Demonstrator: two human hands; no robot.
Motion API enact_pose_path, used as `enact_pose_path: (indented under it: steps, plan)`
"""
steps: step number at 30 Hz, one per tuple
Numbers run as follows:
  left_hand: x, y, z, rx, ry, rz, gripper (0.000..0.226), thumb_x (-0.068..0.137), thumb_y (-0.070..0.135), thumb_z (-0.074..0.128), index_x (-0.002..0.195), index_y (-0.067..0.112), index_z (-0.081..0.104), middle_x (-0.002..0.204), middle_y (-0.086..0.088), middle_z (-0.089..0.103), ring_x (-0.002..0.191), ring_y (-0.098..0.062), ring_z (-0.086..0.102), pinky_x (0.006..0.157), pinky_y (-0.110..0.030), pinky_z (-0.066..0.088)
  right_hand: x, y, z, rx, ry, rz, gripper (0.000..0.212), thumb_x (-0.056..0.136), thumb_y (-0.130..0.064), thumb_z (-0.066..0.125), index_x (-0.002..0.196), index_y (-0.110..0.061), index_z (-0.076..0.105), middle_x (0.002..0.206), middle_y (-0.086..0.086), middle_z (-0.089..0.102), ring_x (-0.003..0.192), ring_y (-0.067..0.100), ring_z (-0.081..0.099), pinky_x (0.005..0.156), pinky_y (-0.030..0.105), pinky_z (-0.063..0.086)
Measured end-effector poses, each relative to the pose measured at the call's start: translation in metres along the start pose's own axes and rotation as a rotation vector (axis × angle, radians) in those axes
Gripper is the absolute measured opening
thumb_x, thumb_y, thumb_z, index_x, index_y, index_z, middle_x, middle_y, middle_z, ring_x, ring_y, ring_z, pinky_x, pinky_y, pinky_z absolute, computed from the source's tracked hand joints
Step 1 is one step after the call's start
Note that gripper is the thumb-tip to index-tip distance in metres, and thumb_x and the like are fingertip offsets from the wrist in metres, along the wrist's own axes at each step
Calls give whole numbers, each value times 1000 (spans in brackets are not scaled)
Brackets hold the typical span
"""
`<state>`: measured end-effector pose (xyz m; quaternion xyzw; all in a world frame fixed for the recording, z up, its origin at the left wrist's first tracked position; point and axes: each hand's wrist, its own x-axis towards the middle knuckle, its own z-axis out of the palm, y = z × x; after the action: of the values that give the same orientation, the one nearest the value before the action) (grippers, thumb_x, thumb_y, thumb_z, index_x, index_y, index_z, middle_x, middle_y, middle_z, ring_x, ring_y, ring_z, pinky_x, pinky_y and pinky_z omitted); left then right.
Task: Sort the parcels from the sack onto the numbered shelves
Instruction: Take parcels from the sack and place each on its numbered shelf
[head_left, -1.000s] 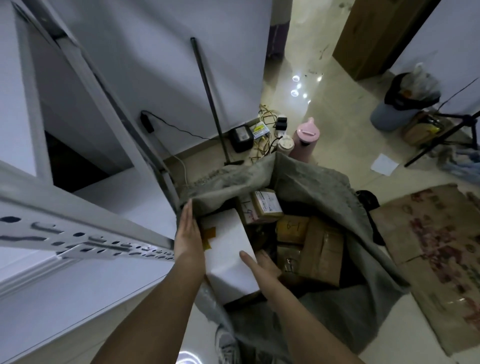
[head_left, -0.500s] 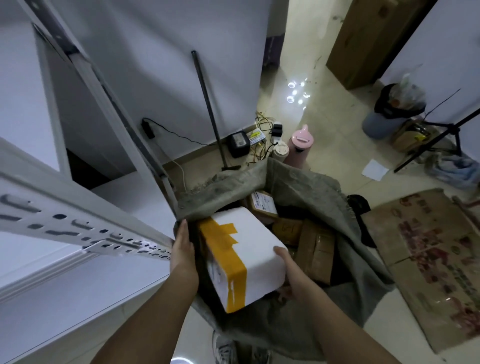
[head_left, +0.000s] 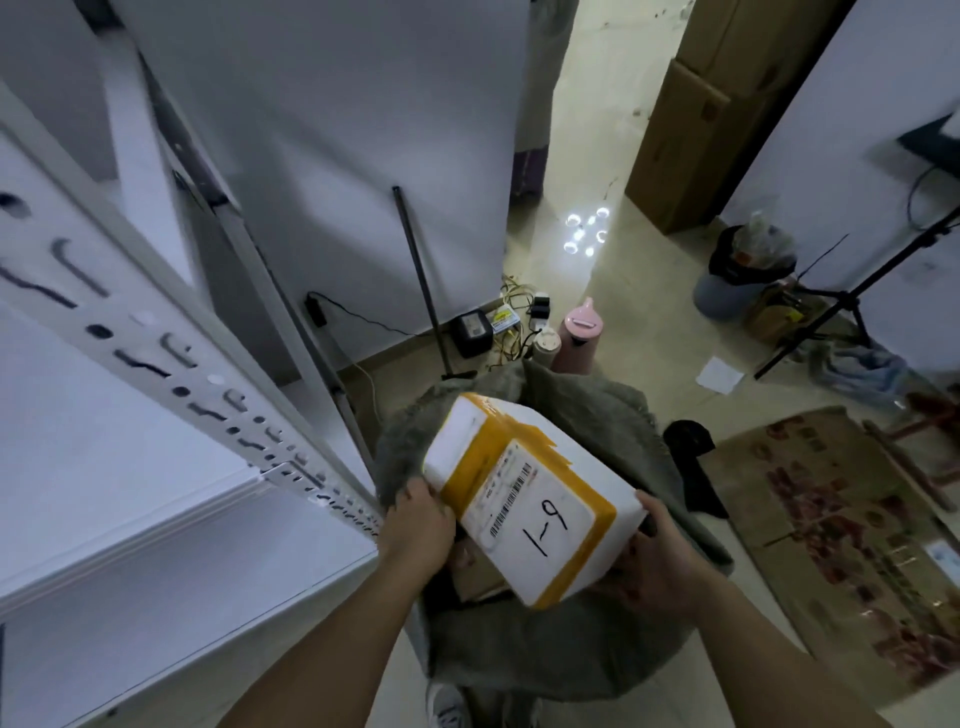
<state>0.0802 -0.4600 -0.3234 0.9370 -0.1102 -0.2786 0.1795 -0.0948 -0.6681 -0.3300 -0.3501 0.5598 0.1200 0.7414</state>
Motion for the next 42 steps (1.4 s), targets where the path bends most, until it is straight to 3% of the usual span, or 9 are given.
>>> enact_pose_path:
  steps: [4,7,12,19,27,32,36,40,42]
  plan:
    - [-13,15,-22,-126,83,192,54,93,30,46,142,18,28,147,-5,27,128,-29,40,100,-45,43,-40,-37,5,-214,62,-43,90,78,-77,46,146,-18,38,140,11,46,116,35,50,76,40,49]
    - [-16,27,-45,39,51,431,61,96,41,38,152,29,17,159,3,10,145,-23,16,114,-48,27,-71,-74,13,-391,91,-127,90,83,-68,50,150,-14,26,149,10,35,125,33,42,87,39,45]
    - [-31,62,-72,165,-337,523,84,86,70,44,150,42,-2,161,10,-6,148,-21,0,119,-50,11,-104,-118,46,-851,62,-216,73,89,-60,51,142,-13,35,141,10,41,113,24,45,96,29,35]
    - [-52,73,-79,386,-427,731,119,66,75,65,142,50,-24,157,9,-26,147,-23,-15,119,-51,3,-100,-148,57,-1263,48,-362,117,50,-88,59,145,-24,38,146,1,41,130,26,43,110,44,35]
    - [-67,69,-68,269,-430,700,128,64,73,69,137,49,-34,153,12,-34,145,-25,-22,115,-53,-4,-115,-148,64,-1192,-30,-248,59,94,-58,40,142,-24,38,132,7,40,120,24,41,97,32,35]
    - [-69,70,-73,187,-467,665,127,63,70,71,138,52,-30,154,12,-32,145,-27,-21,117,-59,1,-115,-142,70,-1125,-4,-268,64,92,-61,41,142,-21,39,132,8,43,116,25,42,102,37,36]
    - [-65,69,-75,90,-517,604,126,62,67,74,142,52,-22,157,11,-23,146,-28,-16,116,-60,3,-115,-135,73,-1039,-55,-266,48,91,-64,41,123,-29,44,111,1,49,99,19,50,83,30,40]
    - [-56,57,-77,-229,-638,486,130,55,74,73,147,45,-15,160,6,-8,147,-28,3,118,-53,15,-103,-128,53,-648,-169,-313,71,69,-80,53,113,-25,64,103,5,61,83,16,59,72,28,44]
    - [-53,48,-78,-501,-717,356,132,50,76,73,149,43,-10,160,0,6,145,-29,19,117,-48,22,-100,-124,41,-298,-201,-367,60,84,-63,46,114,-15,66,110,12,66,93,27,57,78,35,42]
